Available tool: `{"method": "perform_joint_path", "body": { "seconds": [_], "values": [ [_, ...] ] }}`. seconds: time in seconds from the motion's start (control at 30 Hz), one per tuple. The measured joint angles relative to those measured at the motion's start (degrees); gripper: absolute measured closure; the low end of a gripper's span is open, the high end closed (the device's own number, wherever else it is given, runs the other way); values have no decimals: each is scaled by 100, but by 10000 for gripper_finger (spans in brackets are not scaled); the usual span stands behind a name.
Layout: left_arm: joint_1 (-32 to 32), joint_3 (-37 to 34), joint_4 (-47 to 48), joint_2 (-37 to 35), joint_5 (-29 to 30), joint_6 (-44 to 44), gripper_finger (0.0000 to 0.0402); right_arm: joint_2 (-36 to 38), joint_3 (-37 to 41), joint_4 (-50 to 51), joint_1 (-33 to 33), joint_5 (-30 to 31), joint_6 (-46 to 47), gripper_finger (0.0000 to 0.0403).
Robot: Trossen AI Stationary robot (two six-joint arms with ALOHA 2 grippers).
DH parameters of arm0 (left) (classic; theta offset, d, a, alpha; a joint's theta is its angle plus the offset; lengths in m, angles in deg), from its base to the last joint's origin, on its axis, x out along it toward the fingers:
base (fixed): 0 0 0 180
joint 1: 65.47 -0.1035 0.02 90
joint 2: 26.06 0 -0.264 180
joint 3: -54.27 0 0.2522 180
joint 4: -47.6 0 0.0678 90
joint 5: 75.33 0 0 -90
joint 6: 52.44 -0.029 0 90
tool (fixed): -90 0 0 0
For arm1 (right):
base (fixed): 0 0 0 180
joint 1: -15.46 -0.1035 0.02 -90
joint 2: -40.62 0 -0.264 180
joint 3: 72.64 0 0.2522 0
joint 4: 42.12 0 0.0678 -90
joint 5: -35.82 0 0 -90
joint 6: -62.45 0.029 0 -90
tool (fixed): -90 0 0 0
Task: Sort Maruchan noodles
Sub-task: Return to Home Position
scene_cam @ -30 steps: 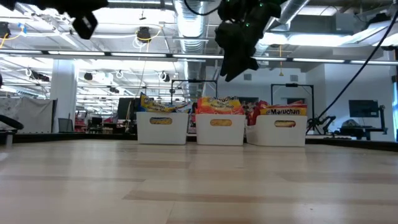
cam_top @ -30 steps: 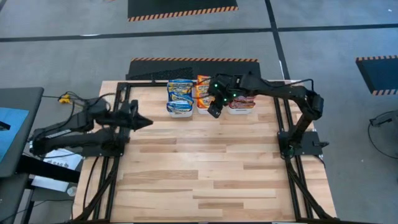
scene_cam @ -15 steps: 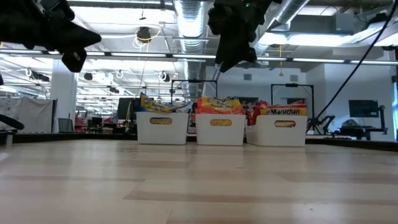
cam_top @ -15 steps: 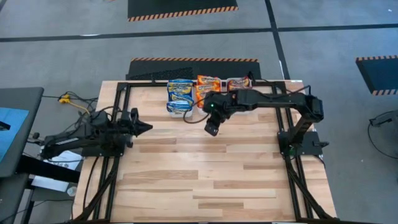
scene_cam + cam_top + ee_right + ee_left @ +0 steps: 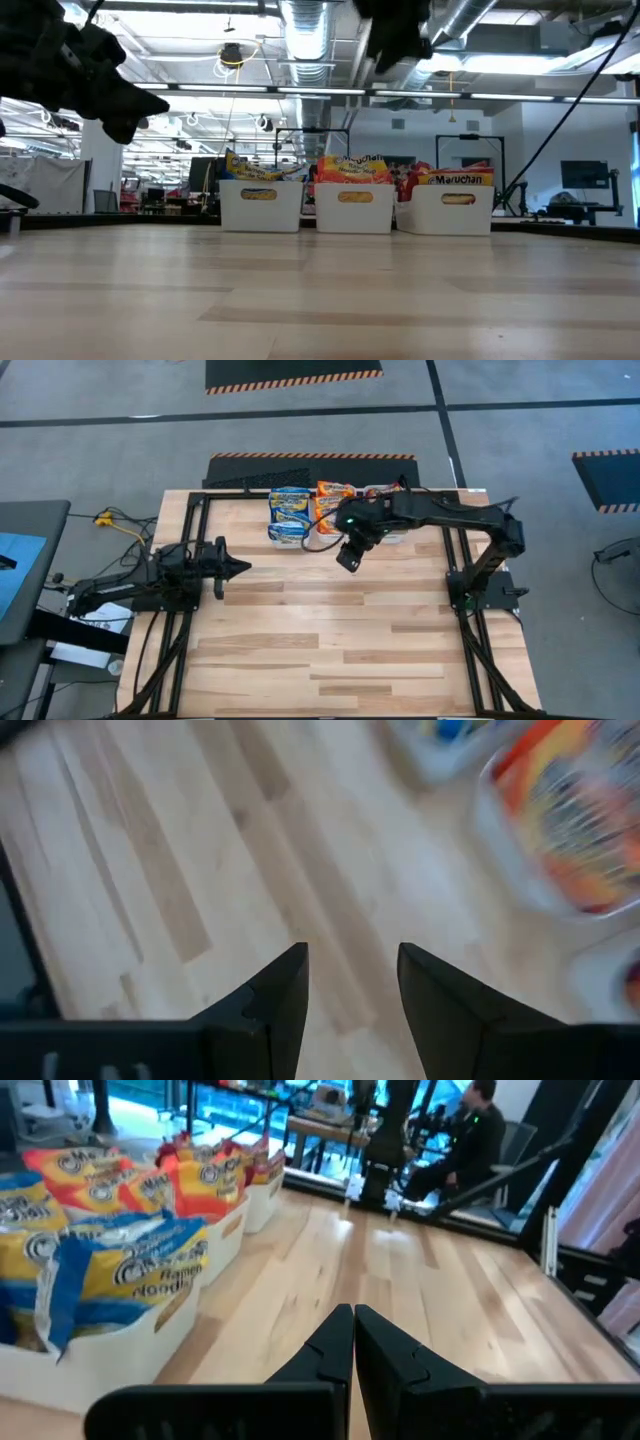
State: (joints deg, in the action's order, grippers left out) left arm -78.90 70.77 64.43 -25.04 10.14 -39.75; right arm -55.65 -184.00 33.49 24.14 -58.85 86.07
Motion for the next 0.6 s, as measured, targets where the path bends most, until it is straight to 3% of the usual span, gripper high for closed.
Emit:
{"method": "perform_joint_path", "body": {
  "seconds": [0.23, 0.43, 0.6],
  "values": [
    [2, 4, 171, 55, 379, 137, 401, 1406, -75, 219, -178, 1638, -424, 223],
    [0, 7, 195, 55, 540, 386, 402, 3111, 3, 807, -363, 2485, -389, 223],
    [0, 7, 199, 55, 500, 45, 402, 4864, 923, 861, -972, 3600, 284, 223]
  ]
}}
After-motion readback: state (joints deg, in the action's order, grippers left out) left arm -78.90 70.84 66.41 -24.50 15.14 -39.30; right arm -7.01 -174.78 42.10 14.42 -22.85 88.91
